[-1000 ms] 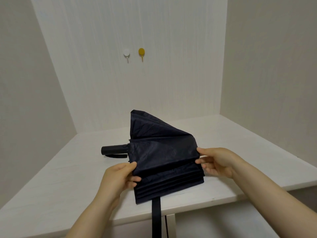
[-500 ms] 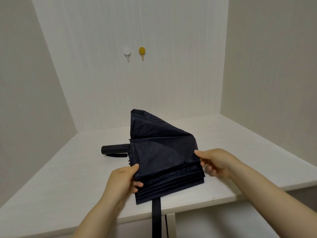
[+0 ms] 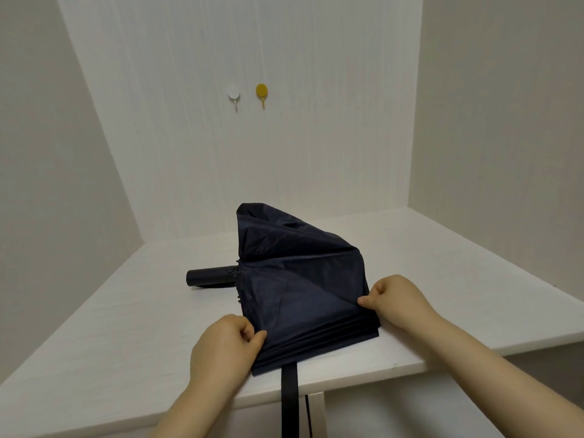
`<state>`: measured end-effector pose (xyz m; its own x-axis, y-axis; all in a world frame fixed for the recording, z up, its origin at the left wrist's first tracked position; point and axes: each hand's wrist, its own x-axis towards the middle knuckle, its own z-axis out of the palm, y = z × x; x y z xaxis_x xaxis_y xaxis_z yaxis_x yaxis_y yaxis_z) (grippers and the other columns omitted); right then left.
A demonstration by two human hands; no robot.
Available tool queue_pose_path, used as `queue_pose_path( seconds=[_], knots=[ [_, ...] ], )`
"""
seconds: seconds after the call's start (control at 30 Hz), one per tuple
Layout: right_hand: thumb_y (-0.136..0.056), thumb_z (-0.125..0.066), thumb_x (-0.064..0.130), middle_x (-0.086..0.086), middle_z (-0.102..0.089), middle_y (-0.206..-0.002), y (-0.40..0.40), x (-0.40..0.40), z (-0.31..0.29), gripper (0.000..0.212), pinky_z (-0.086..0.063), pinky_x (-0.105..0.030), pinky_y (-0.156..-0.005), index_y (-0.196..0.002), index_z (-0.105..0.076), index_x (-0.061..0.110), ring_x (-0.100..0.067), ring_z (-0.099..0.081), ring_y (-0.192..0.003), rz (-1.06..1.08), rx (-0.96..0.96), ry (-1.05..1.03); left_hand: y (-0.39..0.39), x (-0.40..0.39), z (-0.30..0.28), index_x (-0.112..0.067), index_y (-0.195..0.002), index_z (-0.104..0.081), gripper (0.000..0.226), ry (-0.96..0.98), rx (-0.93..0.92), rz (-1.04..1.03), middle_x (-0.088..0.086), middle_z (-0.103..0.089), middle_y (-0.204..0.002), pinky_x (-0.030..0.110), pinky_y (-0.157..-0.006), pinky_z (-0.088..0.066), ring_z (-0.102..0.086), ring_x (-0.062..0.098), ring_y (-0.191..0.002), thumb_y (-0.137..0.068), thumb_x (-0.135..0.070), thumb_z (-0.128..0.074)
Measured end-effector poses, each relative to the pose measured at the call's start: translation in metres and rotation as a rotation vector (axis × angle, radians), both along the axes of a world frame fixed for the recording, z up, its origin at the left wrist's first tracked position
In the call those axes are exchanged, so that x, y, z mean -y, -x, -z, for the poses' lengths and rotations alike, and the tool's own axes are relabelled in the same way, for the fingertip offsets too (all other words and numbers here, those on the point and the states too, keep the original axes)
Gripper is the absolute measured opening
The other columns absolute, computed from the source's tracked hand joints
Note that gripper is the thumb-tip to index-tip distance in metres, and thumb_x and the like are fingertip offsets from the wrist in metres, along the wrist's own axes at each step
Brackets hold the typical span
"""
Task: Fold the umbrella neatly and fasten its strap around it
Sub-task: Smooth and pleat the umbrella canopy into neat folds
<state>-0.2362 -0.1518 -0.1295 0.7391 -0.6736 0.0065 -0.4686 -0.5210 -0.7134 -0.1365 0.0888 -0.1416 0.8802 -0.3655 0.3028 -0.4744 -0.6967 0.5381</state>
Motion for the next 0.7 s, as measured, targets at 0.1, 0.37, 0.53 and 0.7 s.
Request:
queue_pose_path(
  seconds=[0.1, 0.37, 0.53, 0.7],
  knots=[
    [-0.080, -0.066, 0.028, 0.001, -0.055, -0.062, 0.002, -0.007, 0.002, 0.027, -0.038, -0.028, -0.059, -0.061, -0.050, 0.015, -0.021, -0.057, -0.067, 0.016, -0.035, 0.147, 0.000, 0.000, 0.000, -0.025, -0.064, -0.048, 0.026, -0.062, 0.052, 0.004, -0.007, -0.055, -0.067, 0.018, -0.050, -0.031, -0.049, 0.006, -0.063, -0.081, -0.038, -0.063],
    [-0.084, -0.057, 0.016, 0.002, -0.048, -0.099, 0.004, -0.013, 0.005, 0.004, -0.044, -0.029, -0.076, -0.088, -0.056, 0.015, -0.019, -0.049, -0.094, -0.170, 0.044, 0.554, -0.018, 0.001, 0.014, -0.026, -0.067, -0.046, 0.045, -0.098, 0.424, 0.323, -0.009, -0.054, -0.078, 0.019, -0.060, -0.042, -0.045, 0.014, -0.075, -0.050, -0.012, -0.086],
    [-0.070, -0.056, -0.012, -0.009, -0.058, -0.127, 0.000, -0.007, 0.012, 0.045, -0.045, -0.031, -0.096, -0.108, -0.067, 0.009, -0.030, -0.055, -0.116, -0.430, 0.184, 0.712, -0.029, 0.003, 0.017, -0.026, -0.104, -0.064, 0.045, -0.161, 0.426, 0.569, -0.007, -0.053, -0.135, 0.040, -0.108, -0.027, -0.034, 0.018, -0.132, -0.070, 0.003, -0.066],
    [-0.087, -0.038, -0.010, 0.010, -0.034, -0.149, 0.001, -0.002, 0.014, 0.055, -0.009, -0.006, -0.107, -0.130, -0.054, 0.021, -0.007, -0.026, -0.141, -0.571, 0.084, 0.606, -0.034, 0.004, 0.015, -0.029, -0.120, -0.058, 0.048, -0.179, 0.223, 0.670, -0.031, -0.029, -0.134, 0.004, -0.108, 0.005, -0.010, -0.007, -0.133, -0.090, 0.003, -0.037]
  ],
)
